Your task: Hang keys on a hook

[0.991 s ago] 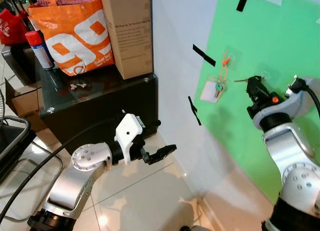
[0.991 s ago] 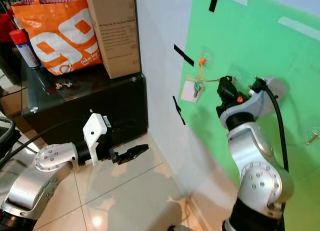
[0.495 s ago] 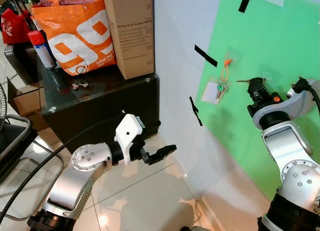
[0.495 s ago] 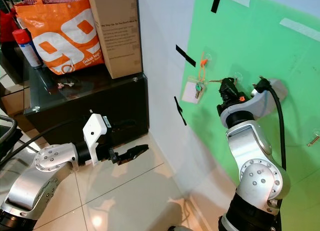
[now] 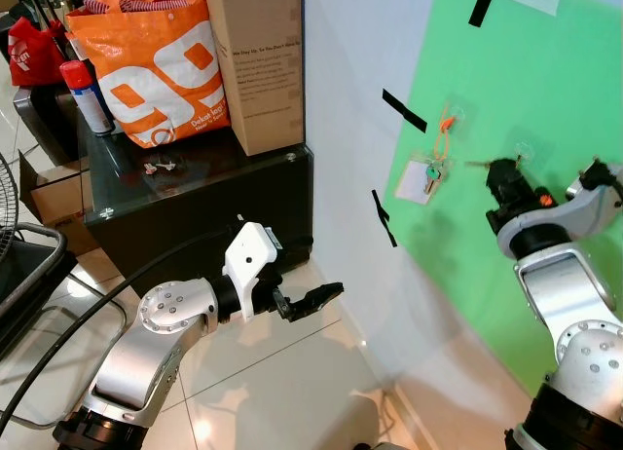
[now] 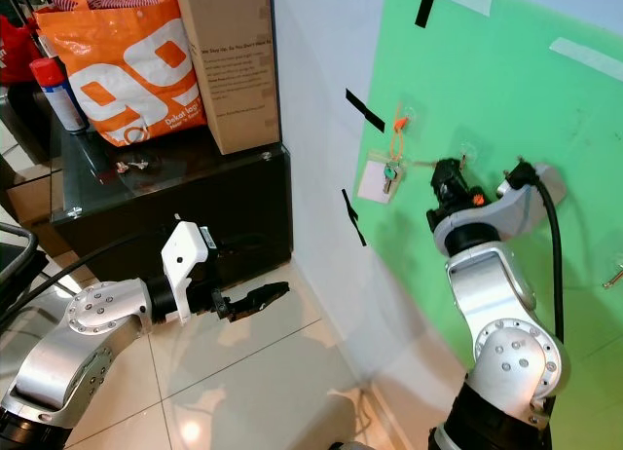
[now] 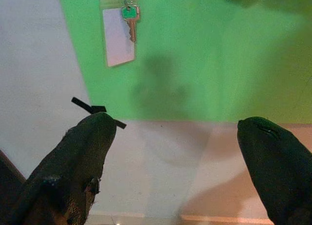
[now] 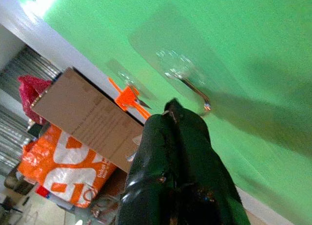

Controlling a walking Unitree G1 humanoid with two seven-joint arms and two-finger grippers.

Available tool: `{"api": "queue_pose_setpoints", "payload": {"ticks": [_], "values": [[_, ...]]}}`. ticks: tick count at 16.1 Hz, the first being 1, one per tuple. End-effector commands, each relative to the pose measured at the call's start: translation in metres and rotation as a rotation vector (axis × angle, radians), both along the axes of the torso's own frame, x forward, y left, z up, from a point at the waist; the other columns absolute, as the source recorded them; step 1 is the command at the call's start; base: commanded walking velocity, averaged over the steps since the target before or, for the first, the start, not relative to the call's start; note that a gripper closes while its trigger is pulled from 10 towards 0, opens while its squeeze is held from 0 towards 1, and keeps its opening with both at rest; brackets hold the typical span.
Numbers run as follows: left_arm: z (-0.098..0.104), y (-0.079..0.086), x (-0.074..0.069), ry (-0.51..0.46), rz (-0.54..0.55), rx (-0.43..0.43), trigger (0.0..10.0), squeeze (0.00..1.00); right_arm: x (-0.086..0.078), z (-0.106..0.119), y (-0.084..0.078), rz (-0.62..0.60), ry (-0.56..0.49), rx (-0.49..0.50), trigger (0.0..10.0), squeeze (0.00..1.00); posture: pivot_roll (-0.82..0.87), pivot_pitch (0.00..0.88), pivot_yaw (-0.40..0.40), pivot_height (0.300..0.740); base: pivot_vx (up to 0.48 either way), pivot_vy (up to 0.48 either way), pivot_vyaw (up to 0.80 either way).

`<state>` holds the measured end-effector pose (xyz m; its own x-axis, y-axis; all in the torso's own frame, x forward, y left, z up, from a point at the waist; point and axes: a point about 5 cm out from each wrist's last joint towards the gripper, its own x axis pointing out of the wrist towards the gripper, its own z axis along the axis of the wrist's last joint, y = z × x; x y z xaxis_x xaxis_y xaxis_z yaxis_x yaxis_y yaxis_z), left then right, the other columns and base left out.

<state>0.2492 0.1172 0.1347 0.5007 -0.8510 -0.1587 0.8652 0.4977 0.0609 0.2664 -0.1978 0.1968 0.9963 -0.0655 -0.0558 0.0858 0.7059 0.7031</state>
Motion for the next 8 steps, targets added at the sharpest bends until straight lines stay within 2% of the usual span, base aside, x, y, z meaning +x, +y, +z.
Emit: {"api": "queue_pose_setpoints", "payload": {"ticks": [1, 3, 4, 5, 8], "values": [[0.005, 0.0006, 0.0004, -0.017, -0.008, 0.003, 10.0, 0.0, -0.0015, -0.012, -0.0054, -0.028, 0.079, -0.01, 10.0, 0.0, -0.06, 0.0, 0.023, 0.74, 0.0, 0.0, 0.0], [0.0051, 0.0006, 0.0011, -0.022, -0.004, 0.006, 10.0, 0.0, -0.0014, -0.0069, -0.0078, -0.032, 0.053, -0.073, 10.0, 0.0, -0.06, 0.0, 0.024, 0.74, 0.0, 0.0, 0.0], [0.0052, 0.0005, 0.0015, -0.023, -0.003, 0.007, 10.0, 0.0, -0.0011, -0.0032, -0.0072, -0.018, 0.041, -0.164, 10.0, 0.0, -0.06, 0.0, 0.024, 0.74, 0.0, 0.0, 0.0], [0.0051, 0.0, 0.0016, -0.022, -0.003, 0.007, 10.0, 0.0, -0.0012, -0.003, -0.0047, 0.001, 0.045, -0.195, 10.0, 0.0, -0.06, 0.0, 0.023, 0.74, 0.0, 0.0, 0.0], [0.005, -0.0005, 0.0017, -0.021, 0.0, 0.005, 10.0, 0.0, -0.0017, -0.0102, -0.0044, 0.0, 0.09, -0.147, 10.0, 0.0, -0.06, 0.0, 0.021, 0.74, 0.0, 0.0, 0.0]]}}
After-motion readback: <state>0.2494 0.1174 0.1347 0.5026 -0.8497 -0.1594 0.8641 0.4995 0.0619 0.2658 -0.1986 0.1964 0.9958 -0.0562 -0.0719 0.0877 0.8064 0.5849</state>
